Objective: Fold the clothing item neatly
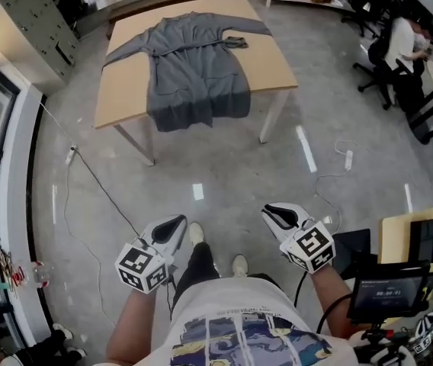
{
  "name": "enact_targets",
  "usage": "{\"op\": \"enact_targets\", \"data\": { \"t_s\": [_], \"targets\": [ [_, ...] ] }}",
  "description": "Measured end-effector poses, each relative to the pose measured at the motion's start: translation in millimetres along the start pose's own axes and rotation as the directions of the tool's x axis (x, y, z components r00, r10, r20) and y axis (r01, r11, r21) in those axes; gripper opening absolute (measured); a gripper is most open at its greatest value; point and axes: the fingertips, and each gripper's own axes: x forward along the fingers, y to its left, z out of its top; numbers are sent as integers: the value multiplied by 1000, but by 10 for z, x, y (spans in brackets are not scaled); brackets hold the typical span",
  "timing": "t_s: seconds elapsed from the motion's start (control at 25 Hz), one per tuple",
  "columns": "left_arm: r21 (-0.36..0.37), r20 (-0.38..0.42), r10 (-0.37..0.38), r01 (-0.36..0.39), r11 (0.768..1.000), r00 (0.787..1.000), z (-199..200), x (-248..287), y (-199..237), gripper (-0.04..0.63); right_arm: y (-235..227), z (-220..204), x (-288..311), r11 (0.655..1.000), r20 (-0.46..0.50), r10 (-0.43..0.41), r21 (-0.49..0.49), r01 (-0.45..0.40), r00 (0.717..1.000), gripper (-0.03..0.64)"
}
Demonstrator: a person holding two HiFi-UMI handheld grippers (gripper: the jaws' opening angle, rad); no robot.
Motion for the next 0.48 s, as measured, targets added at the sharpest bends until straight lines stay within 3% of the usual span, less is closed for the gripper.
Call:
{"op": "enact_targets", "data": {
  "t_s": [0.48],
  "targets": [
    [91,-54,-127,131,987,990,652,349,1250,7,-320,897,1003,994,14,-98,57,97,995,29]
  ]
}}
